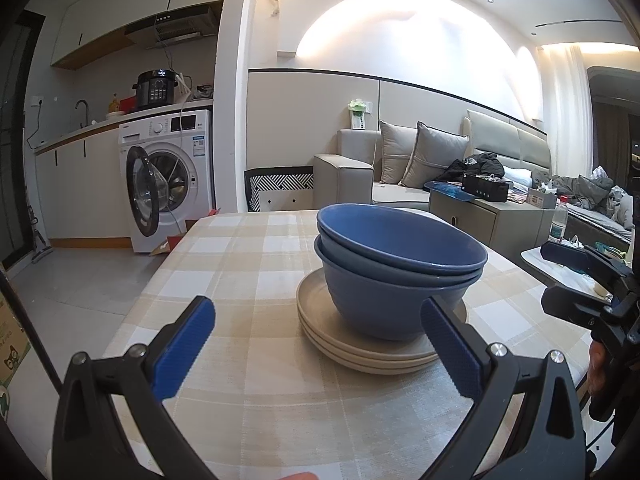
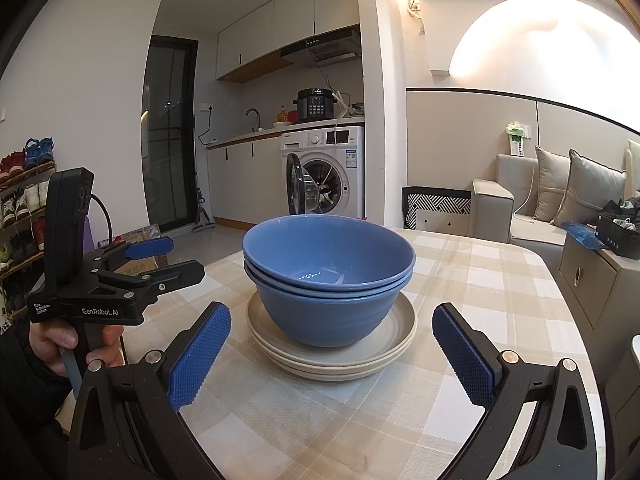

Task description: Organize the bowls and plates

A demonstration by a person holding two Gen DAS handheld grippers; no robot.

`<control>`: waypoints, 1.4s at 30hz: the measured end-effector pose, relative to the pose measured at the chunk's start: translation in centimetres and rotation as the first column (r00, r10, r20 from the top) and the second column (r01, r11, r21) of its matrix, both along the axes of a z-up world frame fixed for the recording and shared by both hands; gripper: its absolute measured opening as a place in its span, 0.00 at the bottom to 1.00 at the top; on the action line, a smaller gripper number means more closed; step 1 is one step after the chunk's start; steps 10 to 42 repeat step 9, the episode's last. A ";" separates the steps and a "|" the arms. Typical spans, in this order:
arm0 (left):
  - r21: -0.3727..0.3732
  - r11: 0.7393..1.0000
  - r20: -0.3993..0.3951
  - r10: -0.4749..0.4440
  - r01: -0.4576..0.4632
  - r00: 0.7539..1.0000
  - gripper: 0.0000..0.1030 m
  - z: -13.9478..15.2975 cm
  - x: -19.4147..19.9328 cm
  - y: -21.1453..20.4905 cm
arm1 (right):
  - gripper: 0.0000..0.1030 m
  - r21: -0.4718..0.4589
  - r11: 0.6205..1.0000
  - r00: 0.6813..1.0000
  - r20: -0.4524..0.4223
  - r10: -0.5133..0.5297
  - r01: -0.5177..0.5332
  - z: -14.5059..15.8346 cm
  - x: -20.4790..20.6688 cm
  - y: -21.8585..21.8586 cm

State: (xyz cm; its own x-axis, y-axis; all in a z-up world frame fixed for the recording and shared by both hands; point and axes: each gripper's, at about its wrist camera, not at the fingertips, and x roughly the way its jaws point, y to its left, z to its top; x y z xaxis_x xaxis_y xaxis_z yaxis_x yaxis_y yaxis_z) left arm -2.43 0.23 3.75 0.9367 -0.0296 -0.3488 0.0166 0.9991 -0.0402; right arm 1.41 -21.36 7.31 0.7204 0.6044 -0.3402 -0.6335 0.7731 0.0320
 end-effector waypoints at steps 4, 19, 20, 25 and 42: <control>-0.002 1.000 -0.003 -0.007 0.007 1.000 1.00 0.0 0.1 -0.1 | 1.00 0.000 1.000 1.000 0.000 0.001 -0.001 0.0 -0.1 0.0; -0.008 1.000 -0.011 -0.007 0.007 1.000 1.00 -0.2 0.2 -0.2 | 1.00 0.000 1.000 1.000 0.000 0.001 -0.001 0.1 -0.1 0.0; -0.008 1.000 -0.011 -0.007 0.007 1.000 1.00 -0.2 0.2 -0.2 | 1.00 0.000 1.000 1.000 0.000 0.001 -0.001 0.1 -0.1 0.0; -0.008 1.000 -0.011 -0.007 0.007 1.000 1.00 -0.2 0.2 -0.2 | 1.00 0.000 1.000 1.000 0.000 0.001 -0.001 0.1 -0.1 0.0; -0.008 1.000 -0.011 -0.007 0.007 1.000 1.00 -0.2 0.2 -0.2 | 1.00 0.000 1.000 1.000 0.000 0.001 -0.001 0.1 -0.1 0.0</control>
